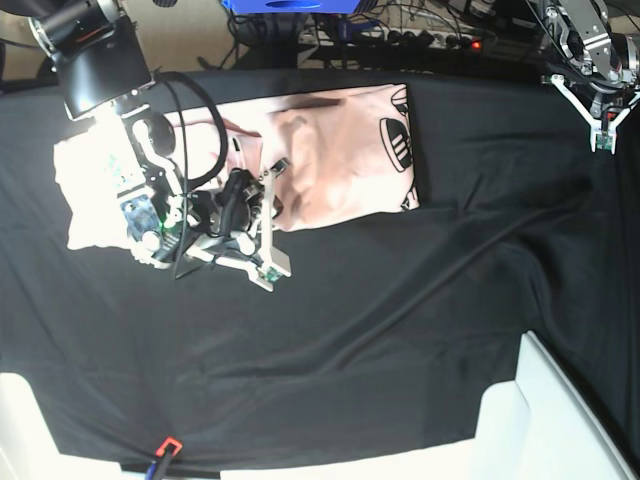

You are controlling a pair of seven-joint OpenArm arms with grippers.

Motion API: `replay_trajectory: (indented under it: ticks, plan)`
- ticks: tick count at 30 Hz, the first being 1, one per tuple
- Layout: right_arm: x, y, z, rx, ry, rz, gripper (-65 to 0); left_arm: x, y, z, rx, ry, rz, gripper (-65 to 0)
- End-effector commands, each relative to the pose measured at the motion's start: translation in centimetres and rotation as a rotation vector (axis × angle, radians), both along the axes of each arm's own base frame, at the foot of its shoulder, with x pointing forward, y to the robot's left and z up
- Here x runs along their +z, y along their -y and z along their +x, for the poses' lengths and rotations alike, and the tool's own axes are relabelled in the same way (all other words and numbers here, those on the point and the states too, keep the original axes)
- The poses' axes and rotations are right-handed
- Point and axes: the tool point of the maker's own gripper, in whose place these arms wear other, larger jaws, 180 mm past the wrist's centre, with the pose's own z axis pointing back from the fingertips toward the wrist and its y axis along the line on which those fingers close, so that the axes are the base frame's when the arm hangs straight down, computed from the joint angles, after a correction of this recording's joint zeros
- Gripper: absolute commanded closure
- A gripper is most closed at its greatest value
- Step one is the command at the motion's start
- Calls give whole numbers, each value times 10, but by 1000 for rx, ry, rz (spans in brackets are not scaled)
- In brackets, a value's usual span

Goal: Fold the T-shirt properly

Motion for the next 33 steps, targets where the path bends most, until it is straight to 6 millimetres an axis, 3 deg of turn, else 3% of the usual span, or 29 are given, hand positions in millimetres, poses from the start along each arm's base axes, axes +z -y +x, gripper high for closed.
replay_trajectory:
  ticks: [1,4,7,11,14,21,26,33]
  plan:
    - [12,-4,12,1,42,25,-51,10,-9,5,-5,18,32,0]
    - [15,-3,15,-3,54,28,-107,10,-9,4,-4,17,32,0]
    - [31,0,22,1,117,36,-290,10,-9,4,-4,15,32,0]
    - [59,-5,19,17,201,70,-432,10,-9,4,-4,17,32,0]
    - [65,6,5,-15,207,75,-434,10,-9,5,-5,18,32,0]
    - [35,38,-37,-184,78,86,-434,4,-9,0,0,3,22,0]
    - [20,39,-65,-195,50,103,-434,1,-9,4,5,5,14,0]
    - [13,28,-85,-167,5,113,-434,3,-10,5,5,9,17,0]
